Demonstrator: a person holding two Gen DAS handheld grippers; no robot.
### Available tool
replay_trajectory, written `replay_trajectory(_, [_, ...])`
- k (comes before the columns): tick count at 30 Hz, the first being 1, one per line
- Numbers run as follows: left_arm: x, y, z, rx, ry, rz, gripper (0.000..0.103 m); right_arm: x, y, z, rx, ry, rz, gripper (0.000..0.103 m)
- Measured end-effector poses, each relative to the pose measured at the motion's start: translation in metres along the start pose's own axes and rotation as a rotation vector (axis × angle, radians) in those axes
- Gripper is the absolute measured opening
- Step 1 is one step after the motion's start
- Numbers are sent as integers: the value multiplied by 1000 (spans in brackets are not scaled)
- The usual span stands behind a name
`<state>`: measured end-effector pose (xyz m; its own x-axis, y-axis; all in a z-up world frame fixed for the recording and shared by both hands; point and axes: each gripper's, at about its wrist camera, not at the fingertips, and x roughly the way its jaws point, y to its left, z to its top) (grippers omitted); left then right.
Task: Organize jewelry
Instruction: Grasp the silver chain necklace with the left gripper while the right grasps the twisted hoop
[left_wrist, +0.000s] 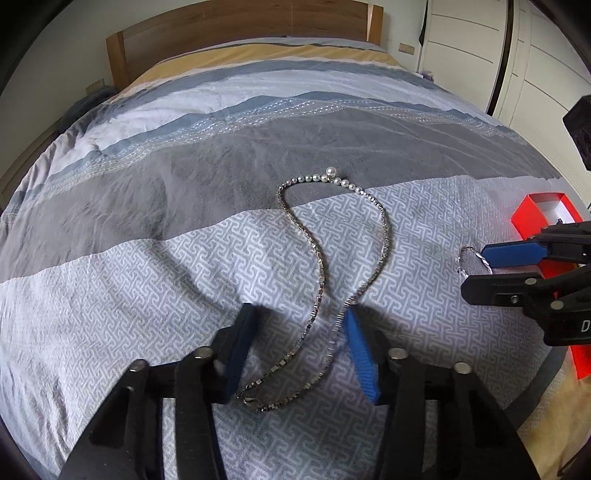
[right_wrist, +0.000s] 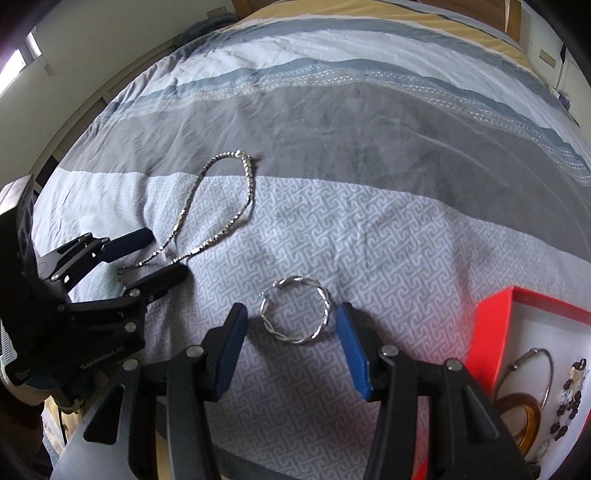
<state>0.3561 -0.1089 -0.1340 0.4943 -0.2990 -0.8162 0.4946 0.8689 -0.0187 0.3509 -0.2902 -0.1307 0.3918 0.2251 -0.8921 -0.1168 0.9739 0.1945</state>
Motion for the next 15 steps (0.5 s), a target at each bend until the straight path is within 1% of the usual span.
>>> replay_trajectory(1, [0,1,0,-3,1,1,37,0,0,-1,-1,-2,-5,45])
replay_trajectory(2, [0,1,0,-8,1,0,31,0,0,-2,-4,-5,-10,40])
replay_trajectory(3, [-1,2,1,-11,2,-3,22,-1,-1,-2,-4,-7,-9,37])
replay_trajectory(4, [-2,2,1,-13,5,-5,18,-2,0,-3,-6,-11,-7,37])
replay_trajectory(5, [-2,3,1,-16,8,-8,9,-2,1,-4,-9,-13,-8,37])
replay_trajectory(6, [-3,3,1,-22,13,-13,3,-4,2,-4,-13,-18,-7,37])
replay_trajectory(11, [-16,4,0,-58,7,-23,2,-18,6,-9,-17,-56,18,37])
replay_trajectory(15, [-32,5,-1,-85,-8,-26,2,-38,12,-12,-26,-94,37,37])
